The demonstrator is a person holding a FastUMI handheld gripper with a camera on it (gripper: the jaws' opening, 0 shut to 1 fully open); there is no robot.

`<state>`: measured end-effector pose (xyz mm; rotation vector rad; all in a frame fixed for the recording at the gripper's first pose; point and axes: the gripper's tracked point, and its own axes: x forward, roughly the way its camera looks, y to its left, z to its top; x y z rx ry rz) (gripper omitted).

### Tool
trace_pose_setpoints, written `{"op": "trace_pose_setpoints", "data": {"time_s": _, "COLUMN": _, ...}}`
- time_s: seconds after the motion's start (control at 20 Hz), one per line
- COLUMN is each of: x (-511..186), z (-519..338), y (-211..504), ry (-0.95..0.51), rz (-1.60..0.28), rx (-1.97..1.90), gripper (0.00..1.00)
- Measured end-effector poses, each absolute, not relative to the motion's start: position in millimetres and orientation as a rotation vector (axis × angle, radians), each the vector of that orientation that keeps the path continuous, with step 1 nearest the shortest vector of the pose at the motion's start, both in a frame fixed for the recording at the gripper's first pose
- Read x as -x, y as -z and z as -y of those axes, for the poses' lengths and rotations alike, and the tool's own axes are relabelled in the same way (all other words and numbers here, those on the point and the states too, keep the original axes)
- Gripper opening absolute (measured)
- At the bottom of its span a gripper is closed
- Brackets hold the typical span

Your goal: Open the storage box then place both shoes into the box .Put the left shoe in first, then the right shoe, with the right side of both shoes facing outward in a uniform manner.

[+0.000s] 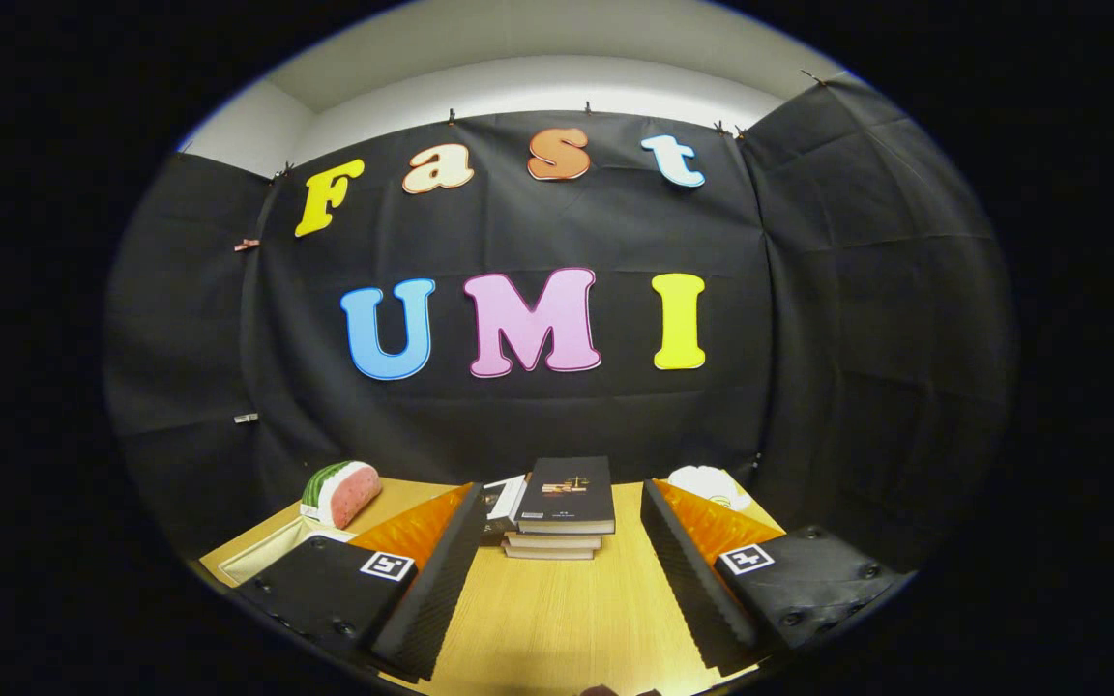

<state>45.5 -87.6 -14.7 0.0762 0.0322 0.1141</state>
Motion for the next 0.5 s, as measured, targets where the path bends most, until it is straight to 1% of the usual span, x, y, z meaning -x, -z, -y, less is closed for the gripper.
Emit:
{"op": "trace_pose_setpoints", "data": {"time_s": 0.25, "x": -41, "z": 128, "y": 31, "ry": -0.074, "rz": -0.007, "rx": -0.029, "gripper": 0.98}}
{"op": "trace_pose_setpoints", "data": {"time_s": 0.5, "x": -36, "z": 137, "y": 38, "ry": -0.069, "rz": -0.016, "rx": 0.009, "gripper": 0.98}}
